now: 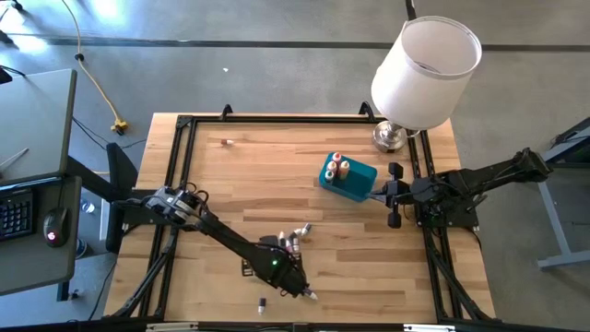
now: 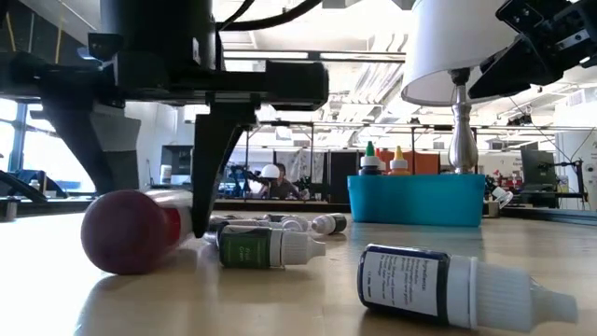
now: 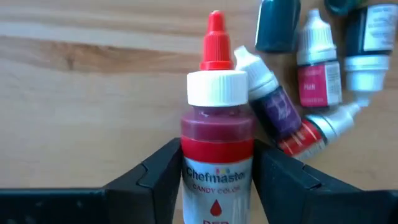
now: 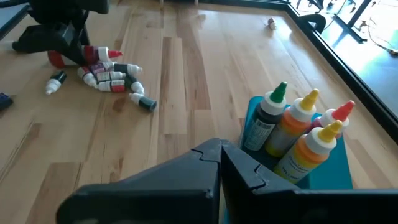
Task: Pick & Place food coloring
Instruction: Put the large red food coloring bottle into the blue bin
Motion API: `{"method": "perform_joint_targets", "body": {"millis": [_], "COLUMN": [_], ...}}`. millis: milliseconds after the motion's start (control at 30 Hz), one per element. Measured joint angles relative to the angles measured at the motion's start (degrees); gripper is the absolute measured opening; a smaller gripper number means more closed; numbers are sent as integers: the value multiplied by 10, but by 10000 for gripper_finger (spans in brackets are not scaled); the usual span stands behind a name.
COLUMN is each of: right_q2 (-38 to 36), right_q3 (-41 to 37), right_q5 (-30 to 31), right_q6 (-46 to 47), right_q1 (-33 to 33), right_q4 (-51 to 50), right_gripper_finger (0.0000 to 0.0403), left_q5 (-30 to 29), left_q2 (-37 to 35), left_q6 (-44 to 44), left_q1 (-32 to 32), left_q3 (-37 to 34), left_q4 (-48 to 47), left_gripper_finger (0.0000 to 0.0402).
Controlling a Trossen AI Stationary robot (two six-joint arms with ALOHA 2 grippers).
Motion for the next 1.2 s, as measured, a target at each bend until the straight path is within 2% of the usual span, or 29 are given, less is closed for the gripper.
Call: {"method": "perform_joint_targets", "body": {"millis": [333, 700, 933, 1200], "right_q2": [0, 0, 0, 0], "right_q3": [0, 0, 0, 0], "right_q5": [0, -1, -1, -1], "right_q6": [0, 0, 0, 0], "right_q1": [0, 0, 0, 0], "right_q4": [0, 0, 0, 0], "right_gripper_finger": [0, 0, 0, 0], "left_q5": [-5, 6, -26, -21], "left_q2": [-3, -3, -2, -2], "left_q6": [44, 44, 43, 33], "left_q1": [10, 19, 20, 21], "left_q3": [-33, -33, -35, -35], "left_q4": [6, 2, -21, -26], "left_gripper_finger": [239, 241, 241, 228]}}
